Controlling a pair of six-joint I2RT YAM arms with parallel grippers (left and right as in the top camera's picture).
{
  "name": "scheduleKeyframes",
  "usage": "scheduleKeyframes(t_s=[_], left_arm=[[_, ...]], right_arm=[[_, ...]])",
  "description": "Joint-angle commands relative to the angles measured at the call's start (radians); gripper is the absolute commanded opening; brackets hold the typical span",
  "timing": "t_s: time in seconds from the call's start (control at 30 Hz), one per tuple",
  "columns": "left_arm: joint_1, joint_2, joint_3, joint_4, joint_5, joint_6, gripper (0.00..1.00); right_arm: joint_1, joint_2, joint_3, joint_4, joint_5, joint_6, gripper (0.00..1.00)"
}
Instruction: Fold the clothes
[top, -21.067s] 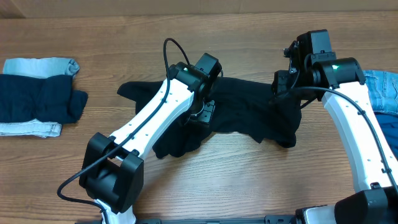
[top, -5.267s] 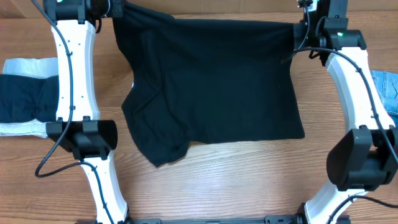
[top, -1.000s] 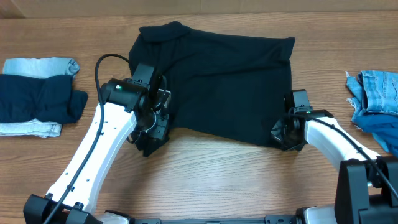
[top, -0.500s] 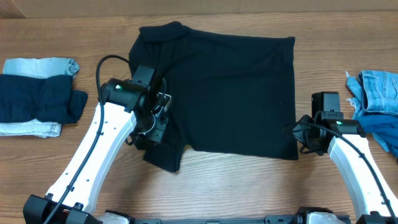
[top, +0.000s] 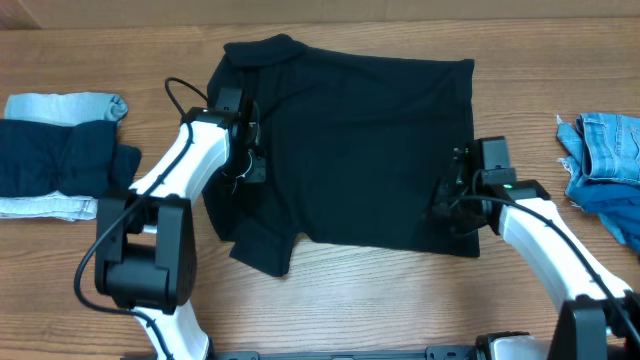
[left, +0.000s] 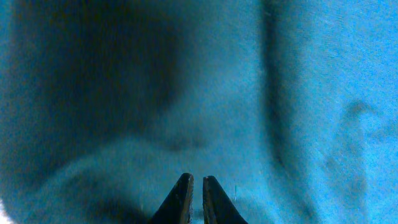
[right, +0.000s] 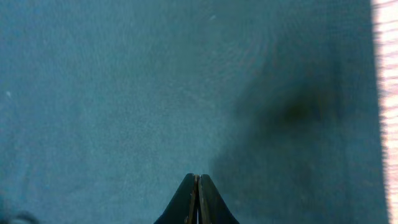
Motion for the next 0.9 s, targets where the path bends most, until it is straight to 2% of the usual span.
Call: scheduleKeyframes(t_s=[0.0,0.1,0.2,0.37,0.43,0.57,0.7,0.77,0.87], left_arm=[[0.044,0.073,0.001,0.049,0.002,-0.049,0.11],[0.083,0.138,0.001,0.088,-0.04,-0.048,0.11],[0.129,0.164,0.004,0.166,-0.185,-0.055,0.12],[0.222,0.164,0.09,0.249,-0.133,-0.006,0.21],[0.226,0.164,0.141,0.238,-0.116,0.033,0.29],[0.224,0.164,0.187,0.149,-0.061,0.04,0.38],[0.222,0.156,0.266,-0.002,0.074,0.127,0.33],[0.215,0.13,0.343,-0.148,0.068,0.167,0.32],[0.212,0.11,0.346,-0.246,0.068,0.147,0.31]], right_arm=[[0.005,0.045,0.018,0.031,-0.004,-0.029,0.04],[0.005,0.048,0.018,0.052,0.002,-0.029,0.04],[0.005,0.048,0.018,0.062,0.004,-0.029,0.04],[0.005,0.049,0.017,0.069,0.018,-0.029,0.04],[0.005,0.049,0.016,0.087,0.018,-0.029,0.04],[0.009,0.053,0.002,0.094,-0.055,-0.068,0.04],[0.024,0.127,-0.017,0.089,-0.077,-0.085,0.04],[0.024,0.145,-0.017,0.085,-0.133,-0.108,0.04],[0.025,0.144,-0.017,0.043,-0.174,-0.123,0.04]])
